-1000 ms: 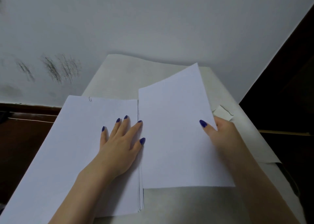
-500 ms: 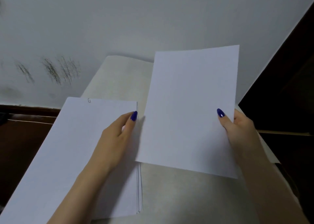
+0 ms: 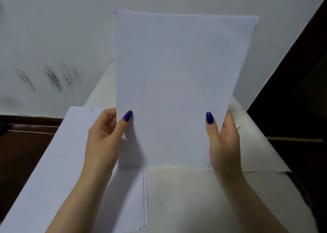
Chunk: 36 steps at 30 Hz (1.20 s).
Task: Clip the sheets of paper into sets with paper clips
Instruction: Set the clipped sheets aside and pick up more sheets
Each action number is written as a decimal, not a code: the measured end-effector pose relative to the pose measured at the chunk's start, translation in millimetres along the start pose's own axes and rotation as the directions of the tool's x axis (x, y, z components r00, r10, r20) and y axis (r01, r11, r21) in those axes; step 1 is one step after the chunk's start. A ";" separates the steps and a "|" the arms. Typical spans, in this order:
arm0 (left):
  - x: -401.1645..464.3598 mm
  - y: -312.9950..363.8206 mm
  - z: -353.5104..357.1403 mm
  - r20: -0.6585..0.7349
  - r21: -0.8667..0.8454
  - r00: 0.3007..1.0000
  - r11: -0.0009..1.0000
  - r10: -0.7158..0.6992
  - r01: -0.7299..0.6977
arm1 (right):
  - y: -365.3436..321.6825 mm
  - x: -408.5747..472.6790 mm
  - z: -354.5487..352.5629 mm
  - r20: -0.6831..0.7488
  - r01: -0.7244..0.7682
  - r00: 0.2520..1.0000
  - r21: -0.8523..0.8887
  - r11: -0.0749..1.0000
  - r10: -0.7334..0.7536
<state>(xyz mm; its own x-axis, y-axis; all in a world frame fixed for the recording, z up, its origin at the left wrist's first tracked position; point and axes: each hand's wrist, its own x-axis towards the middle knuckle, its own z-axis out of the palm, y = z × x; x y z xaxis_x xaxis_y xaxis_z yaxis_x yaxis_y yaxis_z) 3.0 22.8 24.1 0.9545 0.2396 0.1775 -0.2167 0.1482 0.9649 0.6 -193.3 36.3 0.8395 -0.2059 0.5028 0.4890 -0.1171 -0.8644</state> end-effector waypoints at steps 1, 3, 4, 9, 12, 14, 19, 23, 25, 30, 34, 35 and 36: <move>-0.6 1.1 0.9 0.009 -0.007 1.000 1.000 0.012 -0.012 | 0.1 -0.6 0.3 -0.005 -0.003 1.000 0.013 1.000 0.003; -2.0 1.2 3.1 0.037 -0.001 0.999 1.000 0.024 -0.024 | 1.1 -1.1 -0.1 -0.025 -0.007 1.000 0.012 1.000 0.008; -2.8 0.9 4.1 0.051 0.009 0.998 1.000 0.029 -0.030 | 1.6 -1.2 -0.7 -0.036 -0.004 0.999 -0.007 1.000 0.004; -5.8 3.1 4.3 0.052 0.072 0.999 0.997 0.014 -0.018 | 4.2 0.3 -7.0 -0.057 -0.028 0.998 -0.061 0.998 0.024; -5.4 2.5 2.3 0.065 0.092 0.997 0.996 -0.028 0.022 | 4.9 1.2 -8.1 -0.038 -0.094 0.995 -0.067 0.993 0.092; -3.3 -0.1 1.1 0.052 0.134 0.996 0.989 -0.070 0.062 | 6.7 0.1 -7.1 -0.017 -0.168 0.986 -0.074 0.983 0.167; 0.5 -8.3 -1.6 -0.017 0.280 0.984 0.944 -0.175 0.173 | 14.0 -2.9 -3.2 0.062 -0.232 0.964 -0.288 0.929 0.260; 5.1 -13.6 -11.2 -0.071 0.247 0.972 0.941 -0.222 0.233 | 20.1 -5.8 -3.5 0.130 -0.317 0.907 -0.417 0.852 0.402; 6.2 -13.6 -14.4 -0.086 0.225 0.969 0.943 -0.231 0.245 | 21.3 -9.5 -3.1 0.145 -0.342 0.868 -0.518 0.784 0.475; 8.2 -14.9 -16.6 -0.115 0.248 0.960 0.929 -0.254 0.276 | 15.1 -13.9 -1.8 0.186 -0.333 0.779 -0.686 0.647 0.598; 7.9 -16.8 -15.3 -0.099 0.331 0.962 0.903 -0.255 0.273 | 11.4 -17.3 -0.3 0.170 -0.285 0.758 -0.782 0.555 0.629; 7.4 -17.1 -14.5 -0.095 0.364 0.967 0.896 -0.237 0.256 | 12.0 -17.9 -0.7 0.170 -0.264 0.758 -0.803 0.534 0.630; 7.0 -17.6 -14.0 -0.092 0.394 0.971 0.887 -0.221 0.239 | 13.4 -18.5 -1.7 0.169 -0.239 0.759 -0.826 0.510 0.629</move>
<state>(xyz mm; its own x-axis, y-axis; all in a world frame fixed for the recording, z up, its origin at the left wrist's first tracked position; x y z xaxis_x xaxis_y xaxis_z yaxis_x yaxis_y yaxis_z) 10.6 35.3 5.7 0.9558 0.2882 -0.0586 0.1169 -0.1895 0.9749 -8.8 -192.7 15.4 0.9846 -0.0659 -0.1620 -0.1470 -0.8133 -0.5629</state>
